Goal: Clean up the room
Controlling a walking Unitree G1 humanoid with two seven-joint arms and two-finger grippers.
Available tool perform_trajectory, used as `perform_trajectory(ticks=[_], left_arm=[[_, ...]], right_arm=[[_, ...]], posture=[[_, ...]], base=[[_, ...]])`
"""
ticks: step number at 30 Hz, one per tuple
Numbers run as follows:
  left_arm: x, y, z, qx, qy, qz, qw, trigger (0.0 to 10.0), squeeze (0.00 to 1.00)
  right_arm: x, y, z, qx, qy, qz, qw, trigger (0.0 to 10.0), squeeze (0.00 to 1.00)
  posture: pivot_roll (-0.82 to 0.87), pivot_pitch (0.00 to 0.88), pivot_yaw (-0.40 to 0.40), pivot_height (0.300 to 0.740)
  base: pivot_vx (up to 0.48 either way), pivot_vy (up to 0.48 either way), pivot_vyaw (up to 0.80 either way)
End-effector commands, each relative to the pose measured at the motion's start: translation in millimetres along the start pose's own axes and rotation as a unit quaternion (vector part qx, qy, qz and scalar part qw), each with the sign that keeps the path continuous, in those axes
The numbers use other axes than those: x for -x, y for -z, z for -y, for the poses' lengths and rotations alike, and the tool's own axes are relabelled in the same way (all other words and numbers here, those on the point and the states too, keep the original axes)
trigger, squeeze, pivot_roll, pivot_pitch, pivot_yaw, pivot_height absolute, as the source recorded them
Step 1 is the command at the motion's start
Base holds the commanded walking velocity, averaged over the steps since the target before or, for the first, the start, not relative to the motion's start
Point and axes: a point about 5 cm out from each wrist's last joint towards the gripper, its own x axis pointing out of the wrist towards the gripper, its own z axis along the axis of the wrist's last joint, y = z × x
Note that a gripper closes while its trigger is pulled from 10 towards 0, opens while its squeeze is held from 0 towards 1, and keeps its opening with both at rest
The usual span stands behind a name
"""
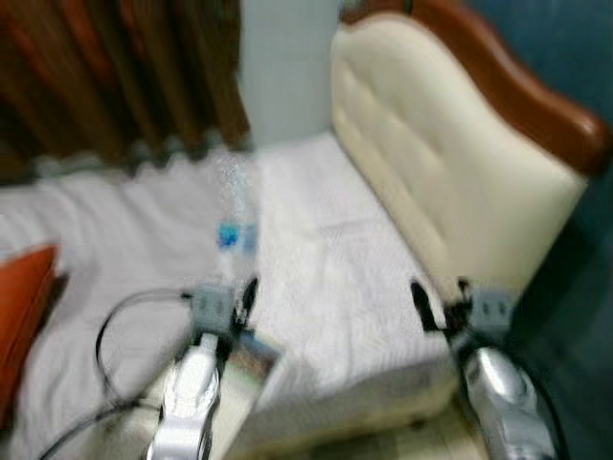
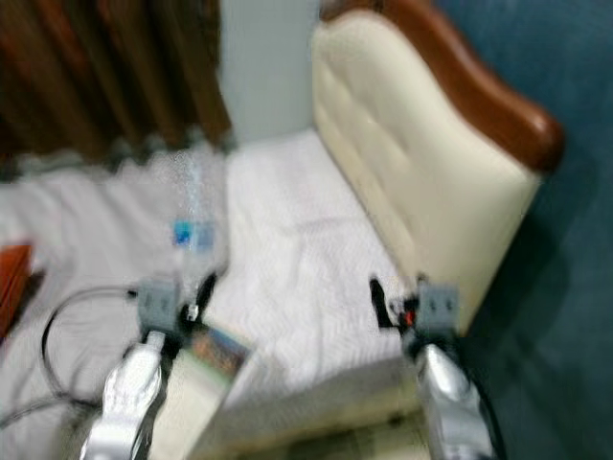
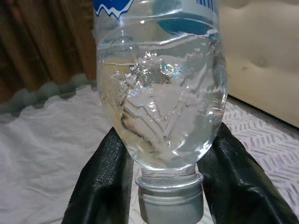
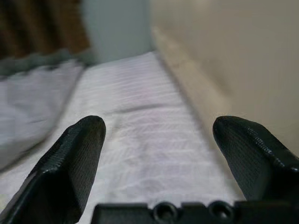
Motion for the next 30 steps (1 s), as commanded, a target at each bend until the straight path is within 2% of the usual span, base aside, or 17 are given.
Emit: perform_trajectory(ticks=[1,6,10,14,16,18,23,30], left_arm=[[1.8,-4,-6.7,-0.018,-0.007,-0.002,1.0,10.0,0.0],[-4.0,-1,-10.5,-0.021,-0.009,-0.01,1.0,10.0,0.0],[-5.7,4,-18.6,-0.033,-0.018,-0.024,0.999,10.0,0.0],[-2.5,8,-23.9,-0.018,-0.032,-0.046,0.998,10.0,0.0],[-1.5,8,-22.8,-0.015,-0.03,-0.045,0.998,10.0,0.0],[-0.2,6,-14.2,-0.015,-0.014,-0.039,0.999,10.0,0.0],[0.6,9,-14.3,-0.019,-0.013,-0.04,0.999,10.0,0.0],[0.3,3,-5.8,-0.034,0.005,-0.024,0.999,10.0,0.0]], right_arm=[[-0.9,-1,-13.3,-0.009,-0.031,0.008,0.999,10.0,0.0],[-3.5,4,-26.9,-0.025,-0.054,0.002,0.998,10.0,0.0],[-8.4,4,-28.6,-0.04,-0.053,0.001,0.998,10.0,0.0],[-11.6,3,-28.2,-0.047,-0.055,0.002,0.997,10.0,0.0],[-12.3,3,-27.8,-0.049,-0.056,0.001,0.997,10.0,0.0],[-13.6,3,-27.6,-0.048,-0.06,-0.003,0.997,10.0,0.0],[-13.7,4,-27.9,-0.047,-0.065,-0.005,0.997,10.0,0.0],[-14.3,4,-27.0,-0.046,-0.069,-0.005,0.997,10.0,0.0]], posture=[[0.0,0.0,0.07,0.74],[0.01,0.0,0.079,0.74],[0.01,0.0,0.083,0.74],[0.02,0.0,0.077,0.74],[0.02,0.0,0.072,0.74],[0.02,0.0,0.069,0.74],[0.02,0.0,0.067,0.74],[0.01,0.0,0.066,0.74]], base=[[0.0,0.0,0.56],[0.0,0.0,0.57],[0.0,0.0,0.56],[0.0,0.0,0.56],[0.0,0.0,0.56],[0.0,0.0,0.56],[0.0,0.0,0.55],[0.0,-0.48,0.56]])
